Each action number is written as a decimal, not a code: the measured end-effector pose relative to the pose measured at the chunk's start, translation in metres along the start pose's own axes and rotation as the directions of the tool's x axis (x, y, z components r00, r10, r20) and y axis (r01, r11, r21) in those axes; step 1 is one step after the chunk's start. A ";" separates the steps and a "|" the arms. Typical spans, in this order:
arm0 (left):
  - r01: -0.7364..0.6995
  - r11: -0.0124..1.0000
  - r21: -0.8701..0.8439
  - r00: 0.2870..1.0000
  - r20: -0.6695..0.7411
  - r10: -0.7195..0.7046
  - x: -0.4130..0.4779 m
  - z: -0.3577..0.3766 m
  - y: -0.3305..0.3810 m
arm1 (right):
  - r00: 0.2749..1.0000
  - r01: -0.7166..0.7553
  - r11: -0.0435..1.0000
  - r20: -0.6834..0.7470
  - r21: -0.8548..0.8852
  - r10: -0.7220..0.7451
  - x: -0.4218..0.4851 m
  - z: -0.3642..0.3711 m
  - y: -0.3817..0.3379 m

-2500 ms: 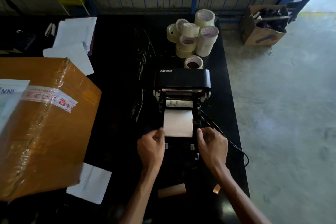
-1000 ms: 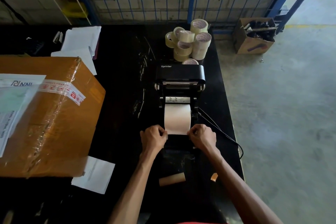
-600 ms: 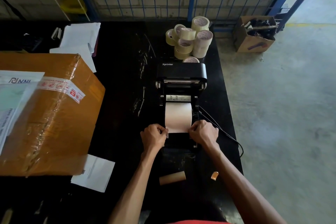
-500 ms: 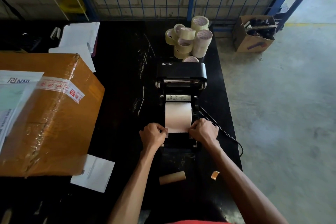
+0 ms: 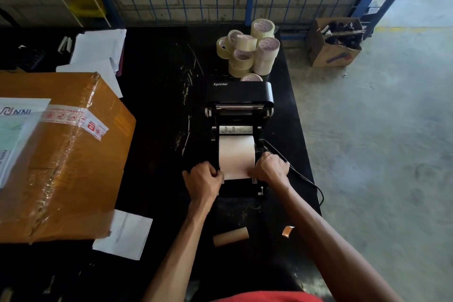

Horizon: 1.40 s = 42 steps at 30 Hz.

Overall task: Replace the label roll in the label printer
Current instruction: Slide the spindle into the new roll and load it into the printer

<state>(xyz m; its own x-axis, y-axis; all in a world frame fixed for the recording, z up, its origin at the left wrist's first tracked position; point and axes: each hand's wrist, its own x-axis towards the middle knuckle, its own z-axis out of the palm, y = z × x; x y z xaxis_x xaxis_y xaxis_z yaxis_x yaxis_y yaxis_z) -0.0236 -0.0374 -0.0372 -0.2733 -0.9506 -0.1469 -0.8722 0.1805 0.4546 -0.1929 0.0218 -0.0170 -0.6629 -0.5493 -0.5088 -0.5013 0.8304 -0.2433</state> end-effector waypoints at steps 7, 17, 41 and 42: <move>-0.457 0.882 0.120 0.889 0.034 0.456 -0.069 0.035 -0.008 | 0.997 0.054 0.988 -0.042 -0.146 -0.061 -0.005 0.001 -0.005; -0.479 0.842 0.250 0.878 0.154 0.454 -0.066 0.034 -0.003 | 0.787 0.473 0.844 -0.307 -0.254 -0.534 -0.056 0.043 0.042; -0.533 0.824 0.192 0.843 0.201 0.499 -0.085 0.031 -0.007 | 0.754 0.547 0.672 -0.056 -0.499 -0.655 -0.073 0.050 0.059; -0.537 0.825 0.179 0.841 0.189 0.506 -0.086 0.031 -0.007 | 0.752 0.553 0.671 -0.048 -0.494 -0.657 -0.073 0.051 0.060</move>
<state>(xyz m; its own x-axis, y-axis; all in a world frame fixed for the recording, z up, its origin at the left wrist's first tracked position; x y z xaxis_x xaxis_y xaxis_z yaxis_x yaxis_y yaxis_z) -0.0062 0.0508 -0.0549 -0.7482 -0.6608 -0.0590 -0.6452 0.7040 0.2969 -0.1460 0.1169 -0.0365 -0.1965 -0.9633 -0.1831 -0.9778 0.2064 -0.0368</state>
